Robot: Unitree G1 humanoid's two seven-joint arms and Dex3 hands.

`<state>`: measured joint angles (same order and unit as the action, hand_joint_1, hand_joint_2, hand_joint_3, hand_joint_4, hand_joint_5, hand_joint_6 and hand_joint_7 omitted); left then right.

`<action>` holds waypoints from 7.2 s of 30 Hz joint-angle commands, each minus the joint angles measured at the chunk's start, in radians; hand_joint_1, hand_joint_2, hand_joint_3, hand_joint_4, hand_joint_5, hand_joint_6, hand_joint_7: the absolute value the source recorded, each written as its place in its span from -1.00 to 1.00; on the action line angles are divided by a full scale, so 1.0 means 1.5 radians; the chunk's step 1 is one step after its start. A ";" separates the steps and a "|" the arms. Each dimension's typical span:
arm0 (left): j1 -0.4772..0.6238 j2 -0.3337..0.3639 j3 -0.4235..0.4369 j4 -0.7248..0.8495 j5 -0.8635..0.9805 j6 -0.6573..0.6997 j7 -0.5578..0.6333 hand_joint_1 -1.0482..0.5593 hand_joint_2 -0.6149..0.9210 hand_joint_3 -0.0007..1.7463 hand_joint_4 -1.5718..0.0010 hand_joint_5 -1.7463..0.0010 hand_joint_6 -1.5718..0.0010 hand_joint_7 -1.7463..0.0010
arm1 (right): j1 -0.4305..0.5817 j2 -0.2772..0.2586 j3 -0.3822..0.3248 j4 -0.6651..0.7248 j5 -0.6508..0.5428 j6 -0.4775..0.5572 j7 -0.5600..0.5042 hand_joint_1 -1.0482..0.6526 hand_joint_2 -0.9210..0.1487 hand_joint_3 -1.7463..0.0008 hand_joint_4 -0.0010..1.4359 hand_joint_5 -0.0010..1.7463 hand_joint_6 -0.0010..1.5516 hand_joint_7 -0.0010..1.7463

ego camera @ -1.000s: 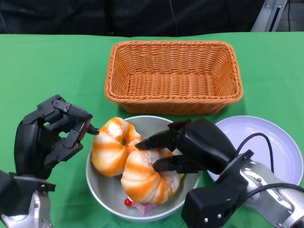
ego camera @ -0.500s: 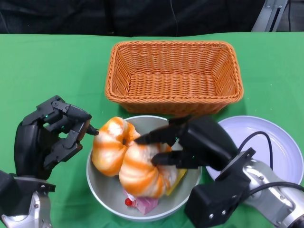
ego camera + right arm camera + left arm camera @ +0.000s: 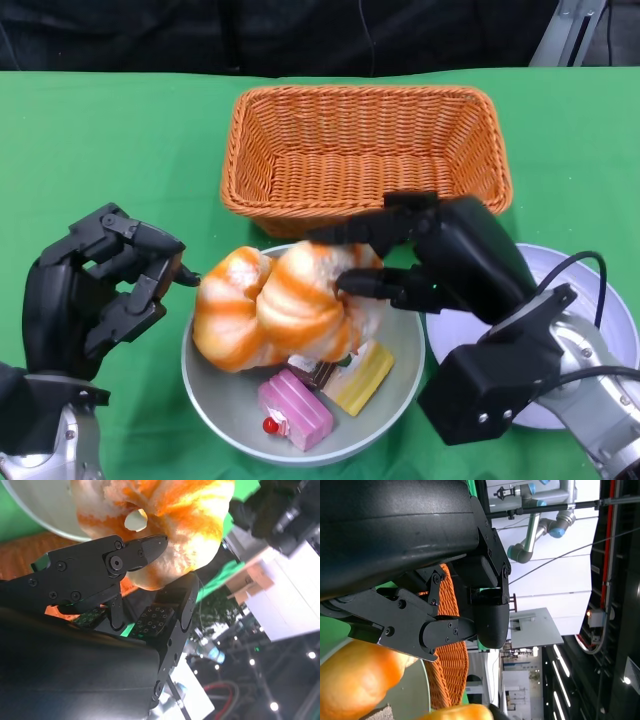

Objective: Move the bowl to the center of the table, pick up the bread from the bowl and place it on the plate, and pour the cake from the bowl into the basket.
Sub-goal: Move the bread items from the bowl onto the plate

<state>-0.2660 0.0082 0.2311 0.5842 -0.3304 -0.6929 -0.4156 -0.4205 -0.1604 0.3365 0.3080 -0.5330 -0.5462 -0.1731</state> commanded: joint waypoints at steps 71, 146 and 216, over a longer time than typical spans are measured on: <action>-0.014 0.023 0.020 0.034 -0.009 -0.012 -0.019 0.13 1.00 -0.66 -0.03 -0.48 -0.24 0.03 | 0.203 -0.014 -0.362 -0.383 0.499 0.793 0.187 0.21 -1.00 0.42 -0.33 0.99 -0.42 0.58; -0.008 0.021 0.014 0.032 -0.017 -0.014 -0.029 0.14 0.99 -0.64 -0.06 -0.49 -0.23 -0.01 | 0.262 -0.030 -0.238 -0.280 0.262 0.579 0.140 -0.11 -1.00 0.81 -0.35 -0.73 -0.17 -0.98; -0.006 0.020 0.017 -0.003 -0.007 0.000 0.006 0.13 1.00 -0.66 -0.05 -0.50 -0.24 0.01 | 0.174 -0.029 0.008 -0.273 -0.040 0.117 0.164 -0.52 -0.95 1.00 0.00 -0.71 -0.04 -0.99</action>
<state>-0.2850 0.0263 0.2541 0.5951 -0.3432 -0.6986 -0.4121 -0.1521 -0.2015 0.3411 -0.1131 -0.5812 -0.3791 0.0818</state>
